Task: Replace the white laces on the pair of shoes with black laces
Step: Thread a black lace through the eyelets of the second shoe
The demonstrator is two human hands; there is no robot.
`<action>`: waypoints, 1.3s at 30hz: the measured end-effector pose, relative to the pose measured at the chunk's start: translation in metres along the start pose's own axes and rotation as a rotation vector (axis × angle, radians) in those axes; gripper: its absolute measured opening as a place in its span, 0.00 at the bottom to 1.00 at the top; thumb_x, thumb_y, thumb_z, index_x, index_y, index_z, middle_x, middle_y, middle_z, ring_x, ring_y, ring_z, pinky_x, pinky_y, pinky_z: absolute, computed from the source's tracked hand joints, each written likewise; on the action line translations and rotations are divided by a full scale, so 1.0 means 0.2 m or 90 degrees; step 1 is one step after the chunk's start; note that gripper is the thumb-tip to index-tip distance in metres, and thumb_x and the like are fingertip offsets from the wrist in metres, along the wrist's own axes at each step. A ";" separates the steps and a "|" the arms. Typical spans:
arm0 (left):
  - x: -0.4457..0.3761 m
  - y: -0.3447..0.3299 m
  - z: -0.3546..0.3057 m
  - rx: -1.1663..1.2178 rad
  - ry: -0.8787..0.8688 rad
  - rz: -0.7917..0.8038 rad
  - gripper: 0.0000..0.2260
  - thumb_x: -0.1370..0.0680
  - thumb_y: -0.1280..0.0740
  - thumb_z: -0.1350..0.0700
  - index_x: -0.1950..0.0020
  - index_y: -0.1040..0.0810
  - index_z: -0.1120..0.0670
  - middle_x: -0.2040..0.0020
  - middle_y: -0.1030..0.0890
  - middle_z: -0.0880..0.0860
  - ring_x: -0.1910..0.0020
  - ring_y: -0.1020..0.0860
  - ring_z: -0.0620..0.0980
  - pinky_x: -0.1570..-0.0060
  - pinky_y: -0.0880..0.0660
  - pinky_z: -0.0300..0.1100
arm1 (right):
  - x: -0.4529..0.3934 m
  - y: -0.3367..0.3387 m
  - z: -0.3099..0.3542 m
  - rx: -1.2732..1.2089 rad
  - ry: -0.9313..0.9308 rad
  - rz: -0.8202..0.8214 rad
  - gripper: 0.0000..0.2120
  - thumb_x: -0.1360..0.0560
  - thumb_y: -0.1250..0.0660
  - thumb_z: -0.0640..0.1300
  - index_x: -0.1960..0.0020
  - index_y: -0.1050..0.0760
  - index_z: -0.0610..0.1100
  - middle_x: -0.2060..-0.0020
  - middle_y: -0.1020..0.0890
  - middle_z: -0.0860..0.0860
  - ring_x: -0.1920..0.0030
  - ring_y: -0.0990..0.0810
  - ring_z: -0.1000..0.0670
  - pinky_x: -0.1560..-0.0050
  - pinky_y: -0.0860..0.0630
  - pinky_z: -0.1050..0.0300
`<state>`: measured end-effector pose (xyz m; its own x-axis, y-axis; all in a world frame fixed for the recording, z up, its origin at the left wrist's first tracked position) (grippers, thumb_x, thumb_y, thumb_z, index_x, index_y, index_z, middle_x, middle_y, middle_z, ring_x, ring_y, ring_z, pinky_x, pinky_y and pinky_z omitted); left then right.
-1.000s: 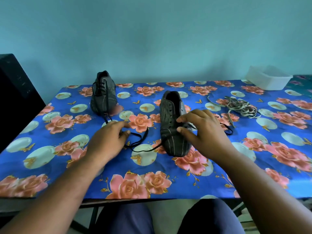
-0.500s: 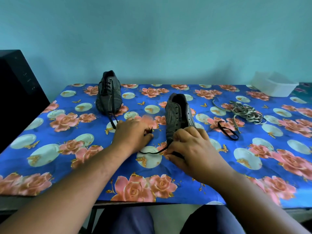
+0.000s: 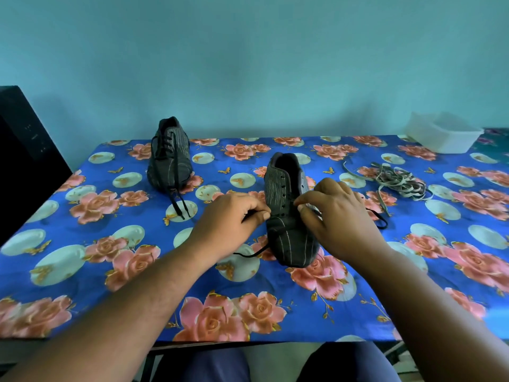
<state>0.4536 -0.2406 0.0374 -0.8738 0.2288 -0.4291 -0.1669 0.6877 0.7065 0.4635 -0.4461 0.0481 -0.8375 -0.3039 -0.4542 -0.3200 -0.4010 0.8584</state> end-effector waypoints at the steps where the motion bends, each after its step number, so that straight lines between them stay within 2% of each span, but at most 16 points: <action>1: 0.00 0.00 -0.01 -0.005 -0.002 -0.009 0.04 0.21 0.27 0.56 0.49 0.13 0.50 0.61 0.23 0.33 0.59 0.23 0.32 0.58 0.29 0.35 | 0.00 0.00 0.00 0.025 -0.001 0.007 0.22 0.22 0.48 0.60 0.44 0.18 0.55 0.52 0.24 0.51 0.48 0.25 0.42 0.48 0.29 0.46; 3: -0.01 0.01 -0.03 -0.015 -0.006 -0.031 0.04 0.21 0.27 0.56 0.49 0.13 0.51 0.59 0.20 0.36 0.58 0.22 0.34 0.58 0.26 0.36 | 0.00 -0.01 0.01 0.057 0.005 0.014 0.24 0.23 0.50 0.60 0.45 0.18 0.53 0.52 0.25 0.50 0.48 0.25 0.41 0.48 0.29 0.45; 5: -0.01 0.01 -0.04 -0.012 -0.003 -0.047 0.03 0.21 0.28 0.54 0.50 0.14 0.50 0.55 0.16 0.42 0.53 0.20 0.39 0.53 0.22 0.44 | 0.00 -0.02 0.01 0.064 0.007 0.026 0.24 0.23 0.50 0.60 0.46 0.17 0.53 0.53 0.26 0.50 0.49 0.26 0.42 0.48 0.28 0.45; 8: -0.01 -0.02 -0.05 -0.015 0.001 -0.038 0.04 0.20 0.32 0.50 0.51 0.17 0.48 0.52 0.16 0.45 0.46 0.19 0.47 0.49 0.22 0.53 | 0.00 -0.03 0.02 0.058 -0.001 0.044 0.25 0.22 0.51 0.61 0.46 0.18 0.54 0.52 0.28 0.50 0.48 0.28 0.42 0.46 0.28 0.42; 10: -0.02 -0.04 -0.06 -0.028 0.004 -0.012 0.03 0.20 0.31 0.52 0.51 0.18 0.48 0.53 0.18 0.45 0.46 0.19 0.48 0.51 0.23 0.50 | 0.01 -0.04 0.02 0.045 -0.009 0.051 0.26 0.23 0.52 0.62 0.45 0.18 0.54 0.52 0.28 0.51 0.48 0.28 0.43 0.45 0.29 0.41; 13: -0.03 -0.05 -0.07 -0.067 0.002 0.006 0.02 0.21 0.28 0.54 0.51 0.15 0.50 0.59 0.22 0.41 0.57 0.25 0.41 0.59 0.30 0.34 | 0.01 -0.05 0.02 0.012 -0.019 0.061 0.26 0.23 0.51 0.62 0.44 0.18 0.56 0.52 0.29 0.51 0.47 0.29 0.43 0.44 0.30 0.44; 15: -0.03 -0.05 -0.06 -0.081 0.003 0.008 0.03 0.21 0.28 0.55 0.50 0.15 0.51 0.60 0.23 0.40 0.58 0.26 0.40 0.60 0.33 0.29 | 0.01 -0.06 0.01 -0.002 -0.021 0.063 0.23 0.23 0.49 0.62 0.43 0.18 0.57 0.51 0.29 0.52 0.46 0.29 0.44 0.45 0.32 0.47; 16: -0.03 -0.05 -0.06 -0.083 -0.001 0.007 0.03 0.21 0.28 0.55 0.50 0.15 0.51 0.59 0.23 0.40 0.56 0.25 0.41 0.59 0.31 0.31 | 0.01 -0.06 0.01 -0.014 -0.021 0.061 0.22 0.22 0.47 0.61 0.43 0.17 0.57 0.51 0.29 0.52 0.46 0.29 0.44 0.45 0.33 0.48; 19: -0.04 -0.05 -0.07 -0.114 -0.026 0.006 0.03 0.20 0.29 0.53 0.51 0.16 0.50 0.56 0.19 0.44 0.51 0.19 0.50 0.55 0.24 0.47 | 0.00 -0.06 0.00 -0.090 -0.044 0.055 0.19 0.23 0.43 0.59 0.42 0.17 0.57 0.52 0.31 0.54 0.46 0.32 0.45 0.45 0.37 0.50; 23: -0.06 -0.06 -0.11 -0.244 -0.104 -0.004 0.04 0.19 0.32 0.53 0.51 0.18 0.50 0.56 0.20 0.48 0.58 0.20 0.54 0.60 0.31 0.45 | -0.01 -0.07 -0.02 -0.161 -0.078 0.060 0.15 0.24 0.38 0.57 0.43 0.17 0.58 0.51 0.28 0.53 0.45 0.33 0.46 0.40 0.35 0.45; 28: -0.06 -0.07 -0.14 -0.398 -0.109 0.005 0.06 0.16 0.38 0.52 0.50 0.23 0.49 0.56 0.24 0.47 0.57 0.23 0.52 0.58 0.39 0.46 | -0.02 -0.09 -0.04 -0.192 -0.092 0.063 0.09 0.22 0.32 0.54 0.43 0.17 0.58 0.51 0.29 0.53 0.43 0.34 0.46 0.35 0.34 0.41; 33: -0.05 -0.05 -0.17 -0.467 -0.103 0.060 0.12 0.14 0.48 0.47 0.48 0.28 0.50 0.51 0.25 0.48 0.53 0.23 0.51 0.56 0.38 0.46 | -0.01 -0.09 -0.04 -0.205 -0.085 0.048 0.08 0.22 0.30 0.53 0.43 0.17 0.60 0.51 0.28 0.53 0.43 0.34 0.47 0.35 0.34 0.41; 39: -0.07 -0.05 -0.21 -0.515 -0.060 0.101 0.13 0.13 0.50 0.47 0.45 0.28 0.50 0.48 0.24 0.49 0.49 0.23 0.52 0.53 0.39 0.46 | -0.01 -0.09 -0.03 -0.228 -0.081 0.038 0.09 0.22 0.29 0.51 0.43 0.17 0.59 0.50 0.28 0.54 0.42 0.34 0.47 0.35 0.34 0.40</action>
<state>0.4493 -0.2803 0.0598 -0.8783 0.3632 -0.3109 -0.3540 -0.0568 0.9335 0.4730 -0.4430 0.0326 -0.9053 -0.2353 -0.3536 -0.1127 -0.6697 0.7340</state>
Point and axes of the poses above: each hand's wrist, its own x-axis away from the middle knuckle, its own y-axis out of the back of the hand, z = x × y, the point moved 5 cm from there along -x, towards the middle knuckle
